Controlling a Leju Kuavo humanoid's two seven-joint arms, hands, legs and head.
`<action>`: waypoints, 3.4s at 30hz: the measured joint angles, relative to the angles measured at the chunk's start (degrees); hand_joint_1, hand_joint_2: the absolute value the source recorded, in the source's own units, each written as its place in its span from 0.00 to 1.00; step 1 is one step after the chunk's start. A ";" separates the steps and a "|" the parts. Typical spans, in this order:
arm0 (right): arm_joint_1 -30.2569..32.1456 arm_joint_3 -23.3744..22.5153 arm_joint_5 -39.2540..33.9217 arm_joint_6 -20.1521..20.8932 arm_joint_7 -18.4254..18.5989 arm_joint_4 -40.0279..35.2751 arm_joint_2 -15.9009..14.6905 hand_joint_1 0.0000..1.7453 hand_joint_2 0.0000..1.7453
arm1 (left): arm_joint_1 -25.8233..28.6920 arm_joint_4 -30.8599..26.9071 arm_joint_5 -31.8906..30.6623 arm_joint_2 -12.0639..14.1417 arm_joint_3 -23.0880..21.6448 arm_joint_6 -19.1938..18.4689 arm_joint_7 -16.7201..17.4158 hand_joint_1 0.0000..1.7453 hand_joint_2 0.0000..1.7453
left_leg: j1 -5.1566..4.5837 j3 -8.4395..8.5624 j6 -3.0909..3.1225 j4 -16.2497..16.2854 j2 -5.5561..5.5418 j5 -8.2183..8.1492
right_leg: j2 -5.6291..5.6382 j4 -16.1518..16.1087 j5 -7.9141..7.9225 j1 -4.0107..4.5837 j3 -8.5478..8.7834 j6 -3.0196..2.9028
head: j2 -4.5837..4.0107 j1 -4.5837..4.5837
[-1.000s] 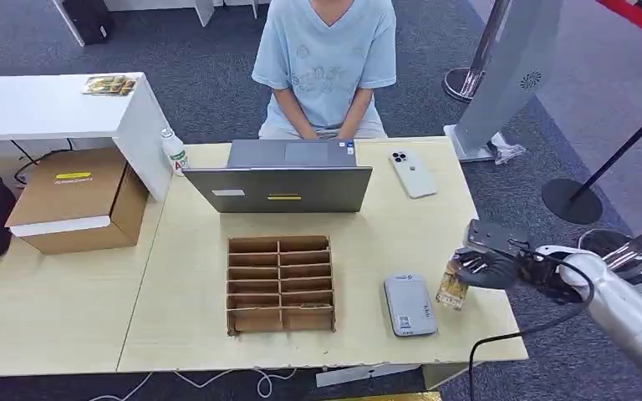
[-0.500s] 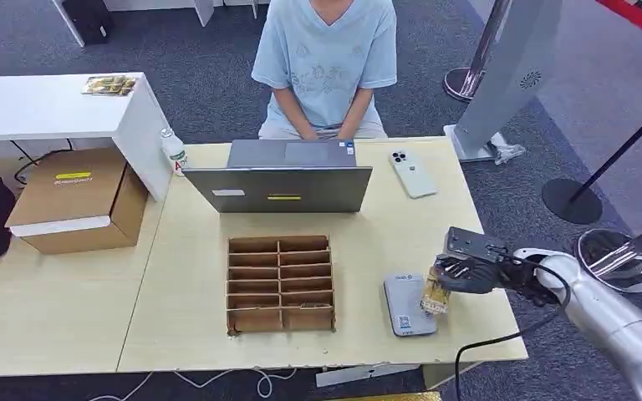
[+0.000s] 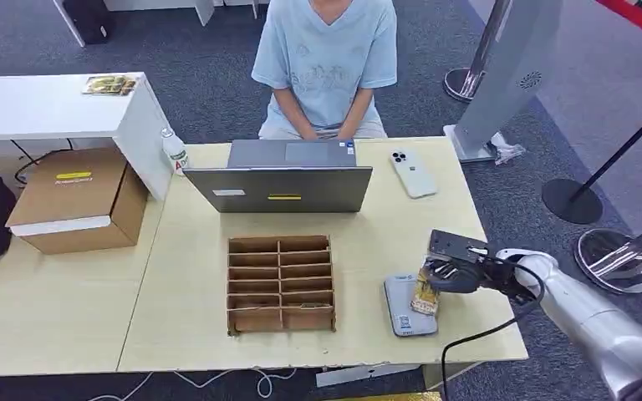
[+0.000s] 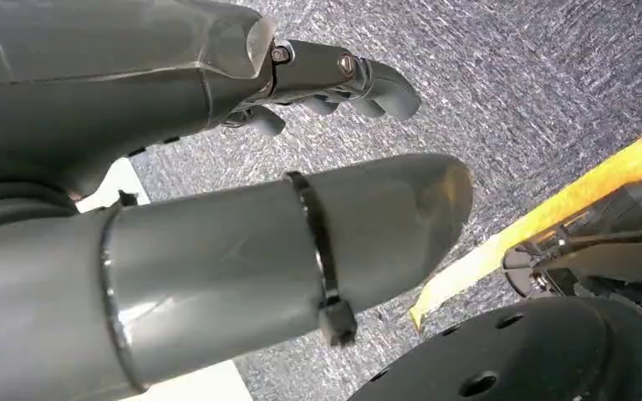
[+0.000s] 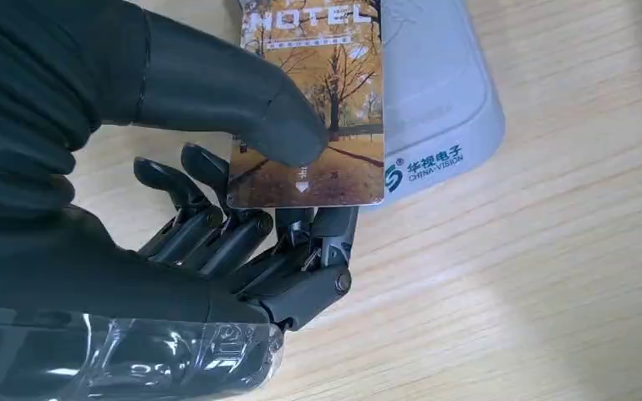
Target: Pass the card to the sensor for recognition and then transmit it.
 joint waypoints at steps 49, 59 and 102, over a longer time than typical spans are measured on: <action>-6.98 -17.78 4.51 -17.89 -3.08 -15.92 0.07 1.00 1.00 | 0.32 0.00 -0.24 -0.50 2.41 0.11 -1.88 0.00 0.00 | 0.01 0.00 0.00 0.00 0.23 0.03 | 0.21 0.08 0.08 0.01 -0.04 0.00 | 0.00 0.02; -16.53 -20.96 24.53 -34.64 0.61 -16.20 13.91 1.00 1.00 | -0.15 0.00 -1.35 -1.03 2.89 0.33 -1.64 0.00 0.00 | 0.01 -0.03 -0.03 0.01 0.39 0.11 | 0.32 0.25 0.13 0.01 -0.24 -0.08 | 0.00 0.02; -35.75 -11.28 61.88 -39.06 9.73 21.11 40.35 0.00 1.00 | -1.77 0.00 -8.33 -1.01 2.40 -2.05 -2.40 0.00 0.00 | 0.02 -0.03 -0.19 0.02 0.35 0.22 | 0.32 0.36 0.19 0.02 -0.32 -0.17 | 0.00 0.02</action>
